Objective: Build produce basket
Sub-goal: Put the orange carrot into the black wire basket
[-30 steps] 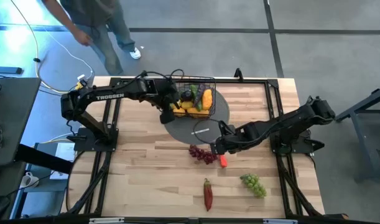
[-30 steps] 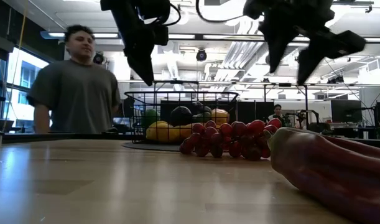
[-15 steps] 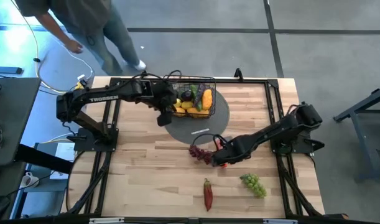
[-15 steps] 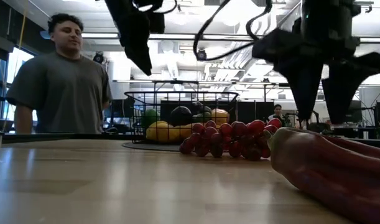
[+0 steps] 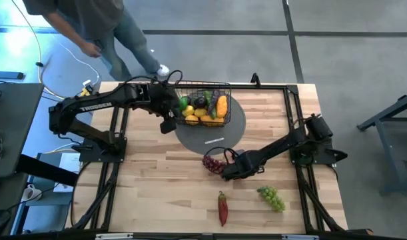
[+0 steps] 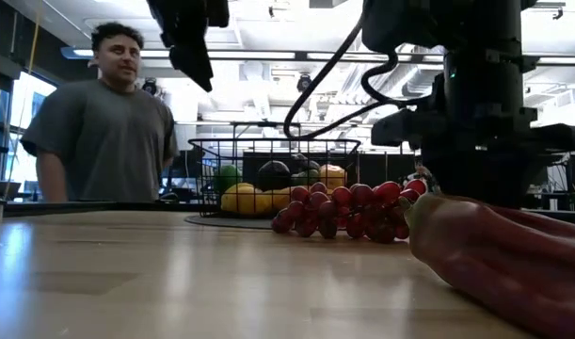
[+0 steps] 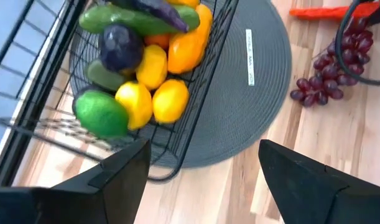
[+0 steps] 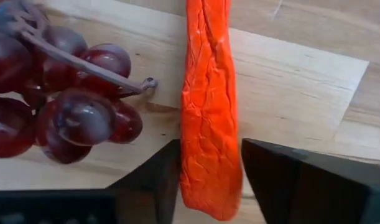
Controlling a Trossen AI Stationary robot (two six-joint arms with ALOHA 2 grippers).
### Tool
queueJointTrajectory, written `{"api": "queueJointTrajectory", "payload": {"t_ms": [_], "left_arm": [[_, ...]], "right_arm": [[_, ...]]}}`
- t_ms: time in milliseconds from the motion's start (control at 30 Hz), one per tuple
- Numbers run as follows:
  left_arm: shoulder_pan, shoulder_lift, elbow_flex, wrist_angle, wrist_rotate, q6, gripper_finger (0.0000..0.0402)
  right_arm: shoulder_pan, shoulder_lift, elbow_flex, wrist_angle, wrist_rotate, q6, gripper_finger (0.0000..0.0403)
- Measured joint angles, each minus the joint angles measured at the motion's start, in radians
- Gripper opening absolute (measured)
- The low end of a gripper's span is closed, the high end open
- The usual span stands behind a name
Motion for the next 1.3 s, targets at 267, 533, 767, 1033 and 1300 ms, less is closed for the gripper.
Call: {"api": "queueJointTrajectory", "payload": {"t_ms": [267, 533, 767, 1033, 1300], "left_arm": [[0.002, -0.039, -0.001, -0.056, -0.025, 0.000, 0.0289], [0.003, -0.042, -0.001, -0.092, -0.047, 0.025, 0.0289], [0.003, -0.042, -0.001, -0.091, -0.047, 0.040, 0.0289], [0.003, -0.042, -0.001, -0.085, -0.047, 0.071, 0.0289], [0.003, -0.042, -0.001, -0.079, -0.047, 0.079, 0.0289]], "right_arm": [[-0.003, -0.001, 0.000, 0.004, -0.017, 0.028, 0.0064], [0.006, -0.040, 0.000, 0.002, -0.037, 0.082, 0.0064], [0.011, -0.139, 0.000, -0.034, 0.068, 0.163, 0.0059], [-0.009, -0.278, 0.000, -0.033, 0.254, 0.177, 0.0060], [-0.068, -0.415, 0.000, -0.009, 0.462, 0.064, 0.0059]]}}
